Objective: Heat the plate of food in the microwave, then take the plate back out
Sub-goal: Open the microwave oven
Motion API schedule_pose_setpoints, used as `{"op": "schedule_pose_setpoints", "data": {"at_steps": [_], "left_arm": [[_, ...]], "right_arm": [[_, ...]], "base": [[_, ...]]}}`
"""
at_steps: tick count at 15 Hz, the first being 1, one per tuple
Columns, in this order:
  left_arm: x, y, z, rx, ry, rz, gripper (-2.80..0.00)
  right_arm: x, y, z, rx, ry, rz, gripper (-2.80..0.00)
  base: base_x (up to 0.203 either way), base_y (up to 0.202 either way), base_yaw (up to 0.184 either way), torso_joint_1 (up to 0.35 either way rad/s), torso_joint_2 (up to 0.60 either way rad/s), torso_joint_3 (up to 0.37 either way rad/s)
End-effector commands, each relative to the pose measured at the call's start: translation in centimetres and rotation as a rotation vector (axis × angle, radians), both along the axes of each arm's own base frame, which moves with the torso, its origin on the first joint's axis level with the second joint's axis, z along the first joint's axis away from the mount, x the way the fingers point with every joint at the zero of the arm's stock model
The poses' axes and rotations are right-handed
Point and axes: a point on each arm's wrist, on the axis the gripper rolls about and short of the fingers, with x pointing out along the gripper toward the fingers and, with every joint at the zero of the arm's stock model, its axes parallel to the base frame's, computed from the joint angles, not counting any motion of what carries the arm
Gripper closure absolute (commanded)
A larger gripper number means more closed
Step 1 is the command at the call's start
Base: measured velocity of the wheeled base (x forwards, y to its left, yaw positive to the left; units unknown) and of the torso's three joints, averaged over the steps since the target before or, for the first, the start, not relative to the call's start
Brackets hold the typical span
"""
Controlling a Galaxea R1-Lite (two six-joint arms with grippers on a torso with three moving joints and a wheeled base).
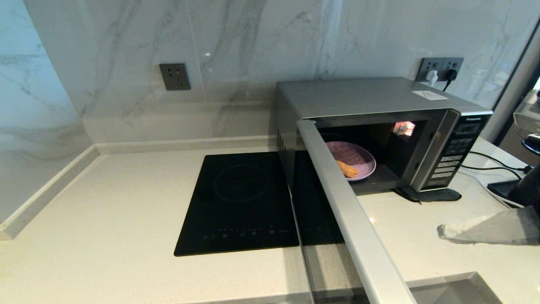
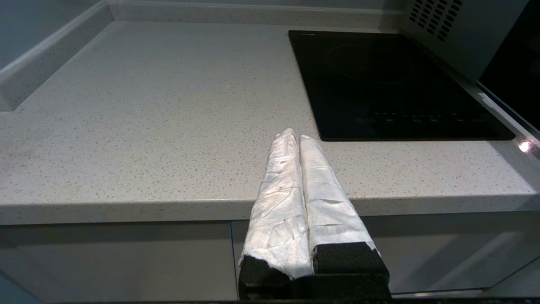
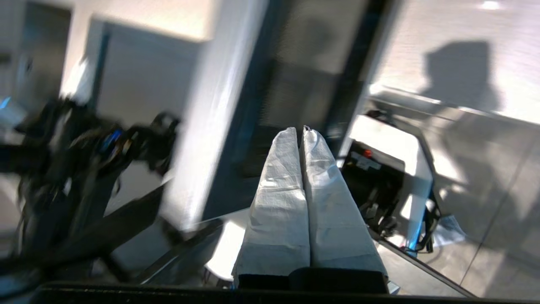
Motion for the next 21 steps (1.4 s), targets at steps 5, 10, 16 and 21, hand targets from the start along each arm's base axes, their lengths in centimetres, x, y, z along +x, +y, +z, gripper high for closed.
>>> {"op": "schedule_pose_setpoints", "data": {"at_steps": [5, 10, 16, 21], "left_arm": [[0.0, 0.0, 0.0, -0.001, 0.001, 0.001, 0.0], [0.0, 0.0, 0.0, -0.001, 0.001, 0.001, 0.0], [0.0, 0.0, 0.0, -0.001, 0.001, 0.001, 0.0], [0.0, 0.0, 0.0, -0.001, 0.001, 0.001, 0.0]], "right_arm": [[1.0, 6.6, -1.8, -0.108, 0.061, 0.17, 0.0], [1.4, 7.4, -1.9, -0.12, 0.056, 0.16, 0.0], [1.5, 7.1, -1.9, -0.129, 0.048, 0.126, 0.0], [1.8, 5.9, -1.7, -0.145, 0.017, 0.0, 0.0]], "base": [[0.0, 0.0, 0.0, 0.0, 0.0, 0.0], [0.0, 0.0, 0.0, 0.0, 0.0, 0.0], [0.0, 0.0, 0.0, 0.0, 0.0, 0.0], [0.0, 0.0, 0.0, 0.0, 0.0, 0.0]]}}
